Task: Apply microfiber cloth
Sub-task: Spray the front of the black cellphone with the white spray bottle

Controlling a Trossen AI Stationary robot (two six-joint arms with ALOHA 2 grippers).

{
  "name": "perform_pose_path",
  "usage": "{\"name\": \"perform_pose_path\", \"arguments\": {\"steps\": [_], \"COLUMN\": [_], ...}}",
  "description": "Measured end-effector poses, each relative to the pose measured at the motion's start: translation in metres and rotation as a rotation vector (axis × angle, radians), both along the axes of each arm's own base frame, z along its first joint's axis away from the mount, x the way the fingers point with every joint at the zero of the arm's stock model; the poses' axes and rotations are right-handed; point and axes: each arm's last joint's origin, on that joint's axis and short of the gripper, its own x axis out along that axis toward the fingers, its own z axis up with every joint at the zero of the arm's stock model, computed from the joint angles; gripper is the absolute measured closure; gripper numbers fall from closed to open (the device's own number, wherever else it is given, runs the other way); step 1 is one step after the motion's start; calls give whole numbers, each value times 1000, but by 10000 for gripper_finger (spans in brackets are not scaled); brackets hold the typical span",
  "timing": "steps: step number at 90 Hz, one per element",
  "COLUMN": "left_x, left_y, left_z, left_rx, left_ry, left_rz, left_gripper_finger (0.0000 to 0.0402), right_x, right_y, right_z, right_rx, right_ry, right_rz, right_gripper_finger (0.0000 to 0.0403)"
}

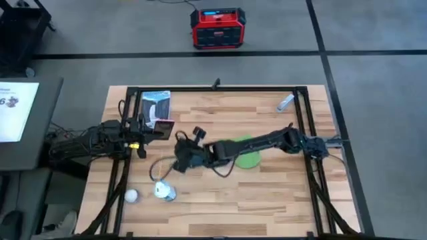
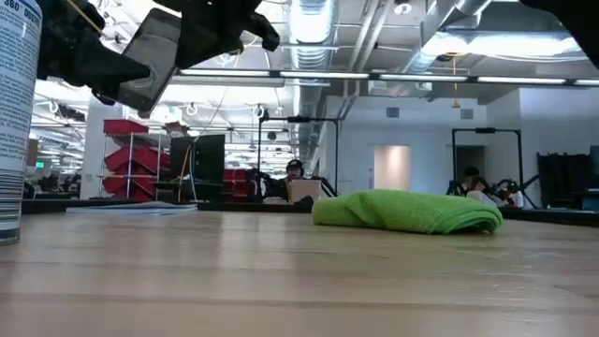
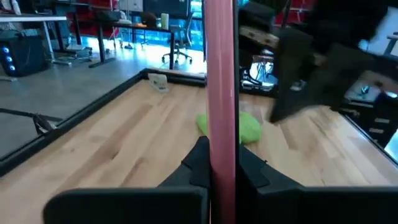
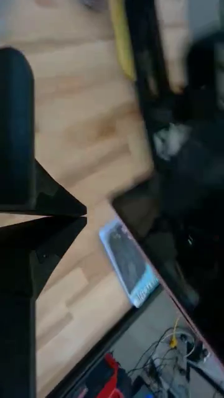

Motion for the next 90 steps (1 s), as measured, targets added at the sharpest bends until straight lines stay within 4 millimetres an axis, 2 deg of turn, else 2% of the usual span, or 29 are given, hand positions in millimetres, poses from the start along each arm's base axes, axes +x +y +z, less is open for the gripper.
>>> {"name": "perform_pose_path", "arguments": {"steps": [12,25,36,49,59,90], "left_x": [0,0,0,0,0,0], "left_y": [0,0,0,0,0,0], "left_z": [0,-1,-1,-1,-1,-1], "left_rx": [-1,-2,5,5,-2,-3], "left_ry": [2,12,13,14,12,15], "left_rz": [0,0,0,-1,-1,-1], "left_gripper_finger": [399,399,399,399,399,399], "right_x": [-8,-25,-35,-32,-28,-27], "right_y": [5,20,35,46,48,56], "right_z": [14,37,48,60,67,72], "right_rx": [-20,-67,-40,161,190,238], "right_ry": [-10,-18,-25,-88,-158,-204], "right_rz": [-14,-37,27,311,425,545], "right_gripper_finger": [403,403,403,403,403,403]}}
